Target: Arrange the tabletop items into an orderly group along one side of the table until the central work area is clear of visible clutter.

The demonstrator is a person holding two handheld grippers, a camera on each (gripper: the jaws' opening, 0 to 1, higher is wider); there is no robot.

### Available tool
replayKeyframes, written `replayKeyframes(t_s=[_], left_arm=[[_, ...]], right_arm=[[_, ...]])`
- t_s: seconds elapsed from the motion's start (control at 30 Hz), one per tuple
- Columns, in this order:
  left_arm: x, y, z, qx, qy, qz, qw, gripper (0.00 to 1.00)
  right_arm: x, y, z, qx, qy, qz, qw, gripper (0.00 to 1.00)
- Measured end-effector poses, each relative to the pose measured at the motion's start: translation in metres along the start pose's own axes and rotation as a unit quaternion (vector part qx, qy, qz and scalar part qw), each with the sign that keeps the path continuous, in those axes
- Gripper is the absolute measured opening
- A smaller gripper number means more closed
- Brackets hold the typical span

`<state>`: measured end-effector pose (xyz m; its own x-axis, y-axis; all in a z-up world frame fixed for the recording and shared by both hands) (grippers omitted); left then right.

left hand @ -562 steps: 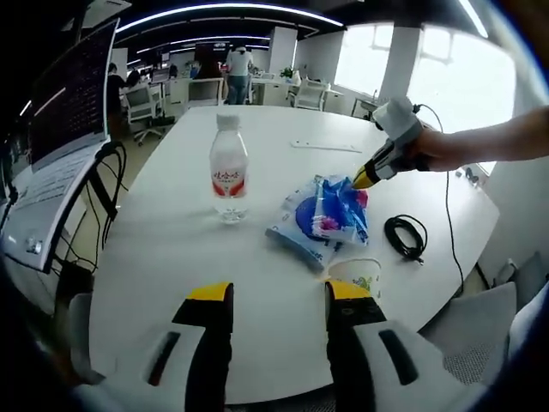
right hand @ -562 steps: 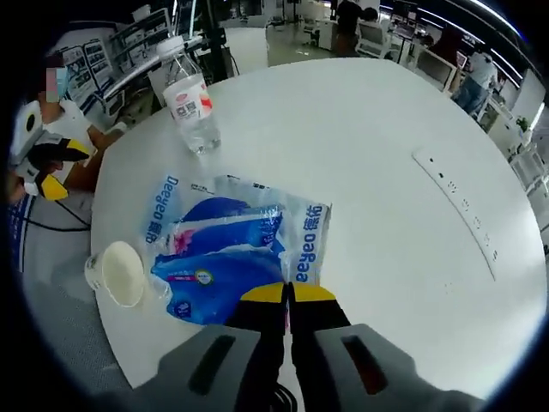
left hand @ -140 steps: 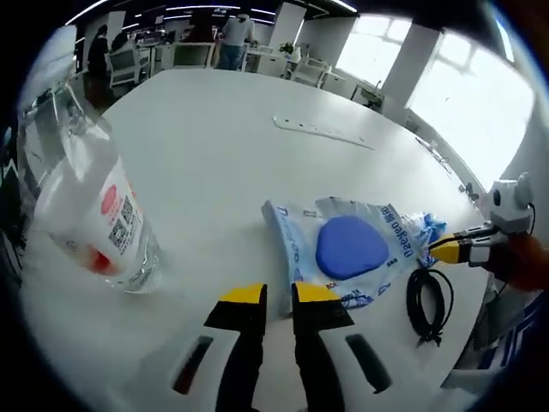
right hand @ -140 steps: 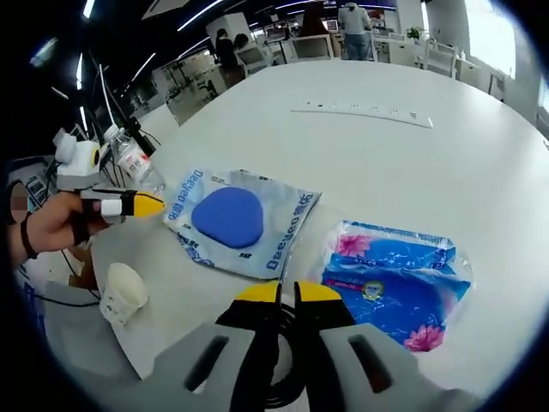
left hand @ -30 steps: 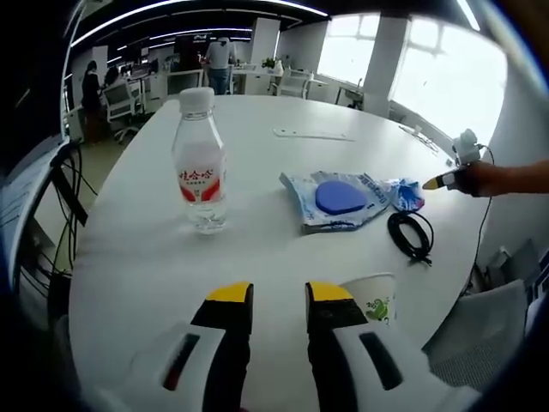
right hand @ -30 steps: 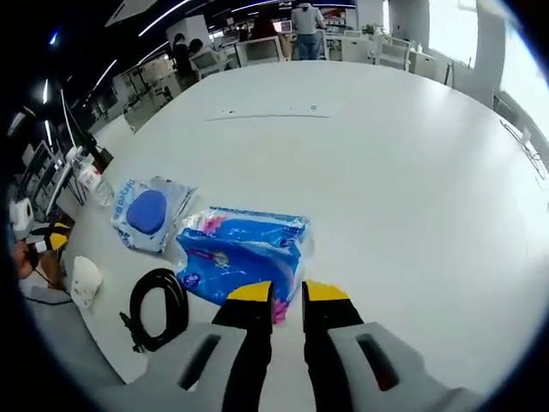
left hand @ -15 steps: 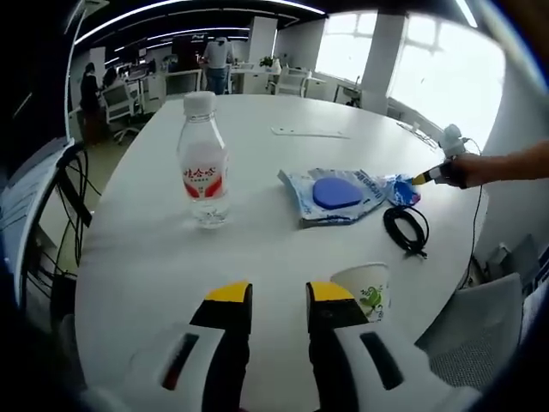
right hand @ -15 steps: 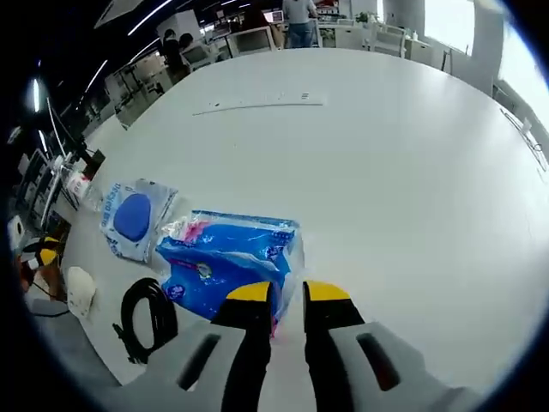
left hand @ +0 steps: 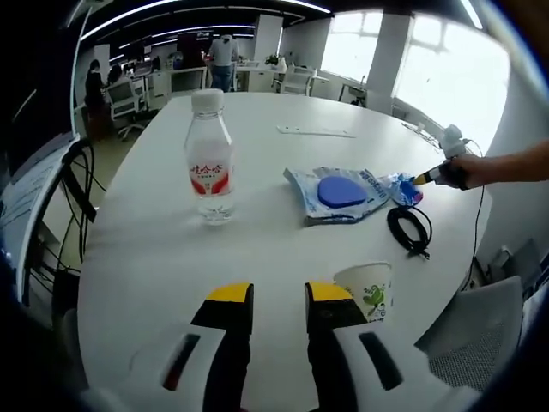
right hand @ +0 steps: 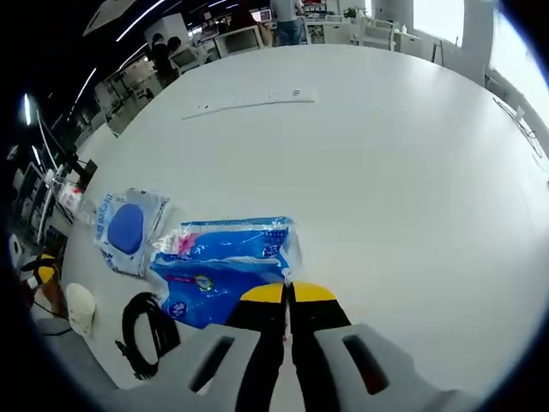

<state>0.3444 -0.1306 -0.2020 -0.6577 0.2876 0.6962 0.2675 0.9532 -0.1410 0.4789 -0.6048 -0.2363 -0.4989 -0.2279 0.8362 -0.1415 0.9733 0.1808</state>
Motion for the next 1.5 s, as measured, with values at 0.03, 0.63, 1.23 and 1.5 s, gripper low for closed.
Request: replayKeyframes(t_s=[0.03, 0.63, 1.23, 1.5], left_arm=[[0.000, 0.000, -0.001, -0.001, 0.000, 0.000, 1.0000, 0.22], [-0.002, -0.001, -0.008, -0.004, -0.004, 0.004, 1.0000, 0.22], [-0.001, -0.002, -0.007, -0.002, -0.007, 0.007, 0.9999, 0.23], [0.003, -0.003, -0.005, -0.003, -0.010, 0.009, 0.9999, 0.23]], right_arm=[[0.002, 0.001, 0.000, -0.005, -0.001, 0.001, 1.0000, 0.00], [0.003, 0.012, -0.014, -0.025, -0.004, 0.010, 0.9996, 0.00], [-0.010, -0.009, -0.021, -0.028, -0.001, 0.017, 0.9995, 0.04], [-0.024, -0.028, -0.027, -0.026, -0.003, 0.016, 0.9995, 0.05]])
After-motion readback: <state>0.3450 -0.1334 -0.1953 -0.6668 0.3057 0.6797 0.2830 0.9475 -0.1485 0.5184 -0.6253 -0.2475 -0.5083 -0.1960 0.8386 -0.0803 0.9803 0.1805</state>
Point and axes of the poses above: the point that each gripper's makers call its tool centre point, and the gripper's own axes: x roughly backward along the fingers, y roughly to its left, z roughly out of its underside, the point moved 8 cm from there along x, roughly backward along the fingers, and after that the axes turned 1 degree about -z, right-handed, at the moved point
